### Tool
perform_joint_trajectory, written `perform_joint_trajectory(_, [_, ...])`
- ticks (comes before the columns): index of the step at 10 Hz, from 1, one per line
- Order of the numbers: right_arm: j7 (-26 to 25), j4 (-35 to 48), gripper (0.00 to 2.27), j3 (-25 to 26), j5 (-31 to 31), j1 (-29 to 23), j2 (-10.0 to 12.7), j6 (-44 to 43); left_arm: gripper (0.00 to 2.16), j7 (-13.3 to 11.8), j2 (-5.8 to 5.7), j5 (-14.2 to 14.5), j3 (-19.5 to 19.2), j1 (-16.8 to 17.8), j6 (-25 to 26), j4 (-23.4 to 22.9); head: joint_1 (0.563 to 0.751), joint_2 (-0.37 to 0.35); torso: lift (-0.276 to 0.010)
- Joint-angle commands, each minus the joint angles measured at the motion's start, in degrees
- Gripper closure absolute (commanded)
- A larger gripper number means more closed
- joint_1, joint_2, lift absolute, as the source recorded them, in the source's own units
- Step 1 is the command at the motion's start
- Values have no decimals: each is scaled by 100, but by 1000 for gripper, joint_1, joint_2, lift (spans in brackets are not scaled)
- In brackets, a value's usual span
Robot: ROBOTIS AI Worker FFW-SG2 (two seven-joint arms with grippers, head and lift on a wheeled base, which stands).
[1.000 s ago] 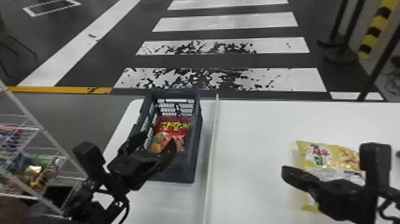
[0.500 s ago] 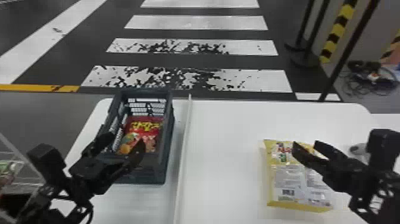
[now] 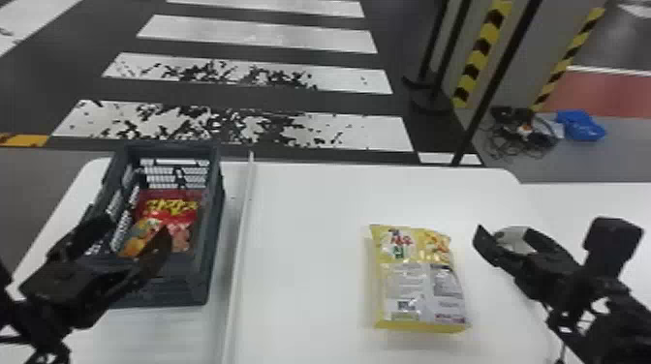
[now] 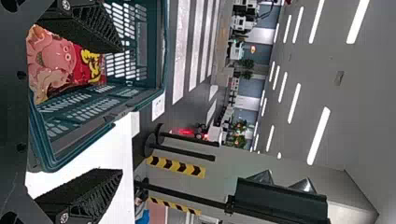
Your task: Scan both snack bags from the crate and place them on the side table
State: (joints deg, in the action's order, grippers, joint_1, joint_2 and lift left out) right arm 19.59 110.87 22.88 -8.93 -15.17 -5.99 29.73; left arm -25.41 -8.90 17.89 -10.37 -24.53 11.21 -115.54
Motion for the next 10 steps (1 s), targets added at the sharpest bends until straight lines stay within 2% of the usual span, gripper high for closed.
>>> perform_joint_trajectory(1, [-8,-602,110,50,594,357,-96,-23,83,1,-16,-4,-9,-7,0,-12,695,-171,-95])
perform_joint_trajectory(3, [1,-1568,110,32,611,831,-491,-59,83,54,11,-31,0,-25,-18,-3,695,-211,-95])
perform_joint_trajectory(6, [1,-2623,110,23,743,1367,-913,-322,83,54,-24,-48,-35,-51,-18,76,695,-250,-95])
perform_joint_trajectory(9, [151,-3335,103,-64,884,1701,-1229,-357,83,54,-16,-39,-35,-43,-18,67,695,-289,-95])
perform_joint_trajectory(10, [212,-3458,107,-56,884,1737,-1256,-340,83,45,2,-39,-35,-43,-18,58,695,-295,-95])
